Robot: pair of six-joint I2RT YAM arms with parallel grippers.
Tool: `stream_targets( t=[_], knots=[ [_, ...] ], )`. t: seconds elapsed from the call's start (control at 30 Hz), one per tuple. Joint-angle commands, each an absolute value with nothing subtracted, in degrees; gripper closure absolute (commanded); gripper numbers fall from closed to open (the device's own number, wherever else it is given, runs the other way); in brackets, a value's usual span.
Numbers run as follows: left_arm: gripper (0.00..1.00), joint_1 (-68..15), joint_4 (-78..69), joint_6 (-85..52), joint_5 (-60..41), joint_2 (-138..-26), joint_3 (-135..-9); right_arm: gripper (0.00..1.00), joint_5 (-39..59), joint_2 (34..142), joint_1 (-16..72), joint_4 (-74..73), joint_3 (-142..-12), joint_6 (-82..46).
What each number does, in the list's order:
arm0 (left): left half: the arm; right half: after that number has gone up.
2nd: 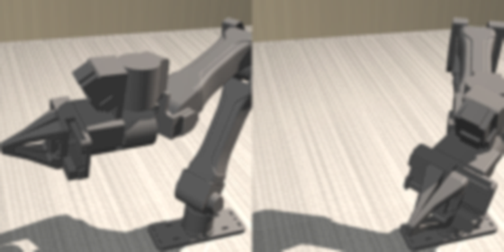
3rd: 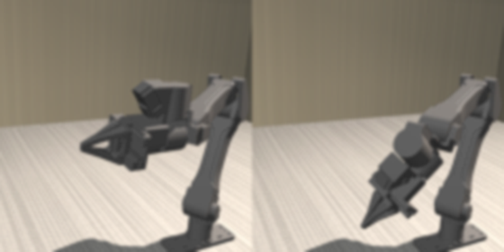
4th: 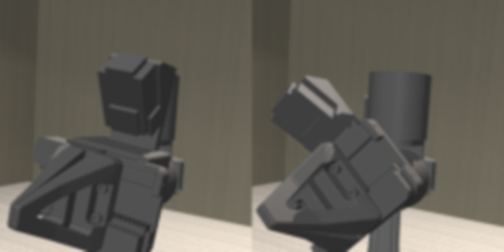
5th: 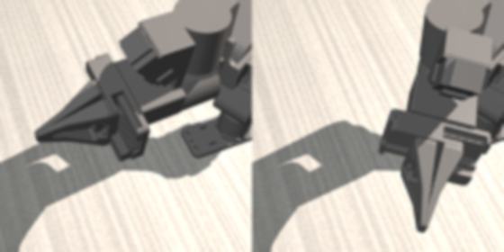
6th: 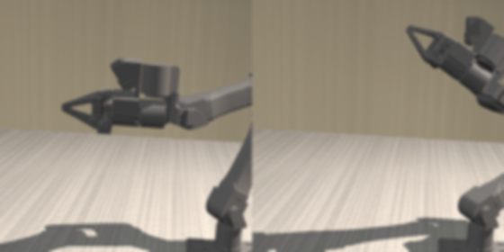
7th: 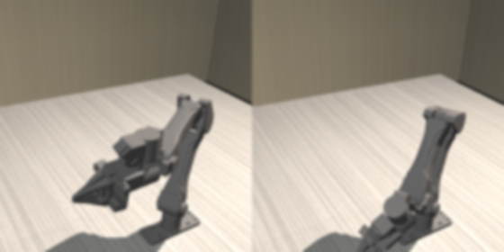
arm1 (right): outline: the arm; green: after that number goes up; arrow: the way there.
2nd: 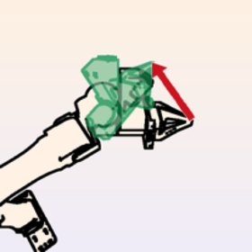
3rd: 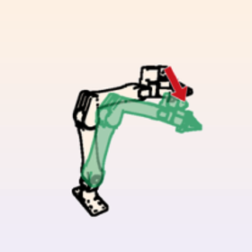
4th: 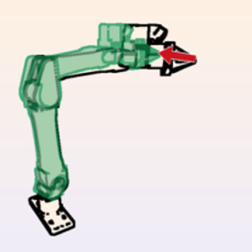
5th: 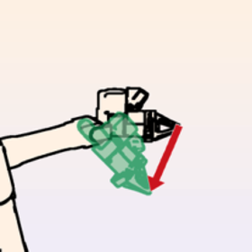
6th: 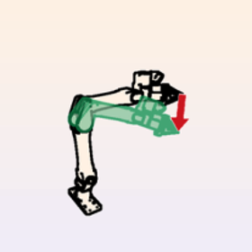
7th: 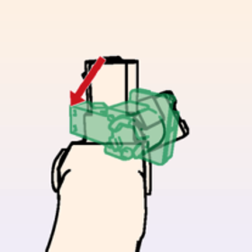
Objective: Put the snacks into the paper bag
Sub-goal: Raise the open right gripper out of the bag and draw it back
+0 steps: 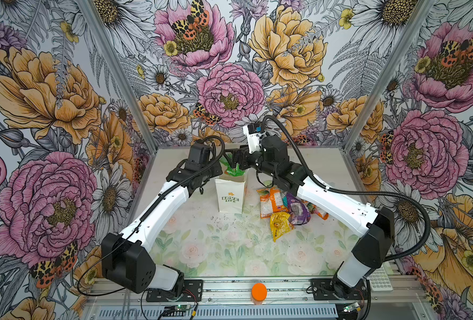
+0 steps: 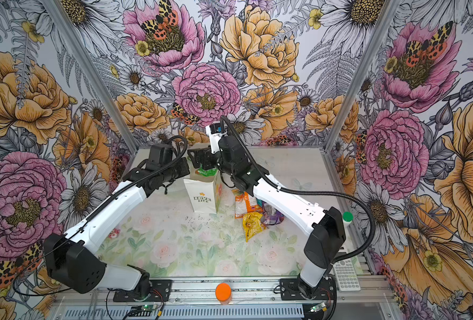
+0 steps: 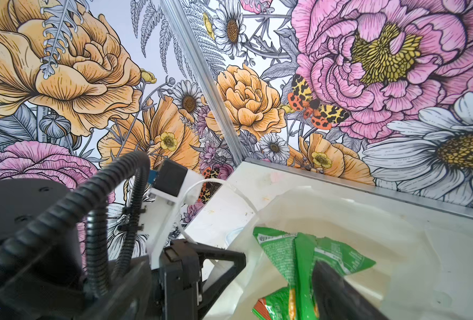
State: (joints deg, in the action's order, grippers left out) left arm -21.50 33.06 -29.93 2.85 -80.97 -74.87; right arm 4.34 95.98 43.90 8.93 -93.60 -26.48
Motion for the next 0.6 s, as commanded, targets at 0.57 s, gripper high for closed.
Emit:
stream_targets(
  t=[0.57],
  knots=[
    [1.0,-19.3,23.0,-36.3,-5.8,-78.3,-70.6,0.07,-0.3,88.3,43.4,8.4,-88.7,-21.6]
  ],
)
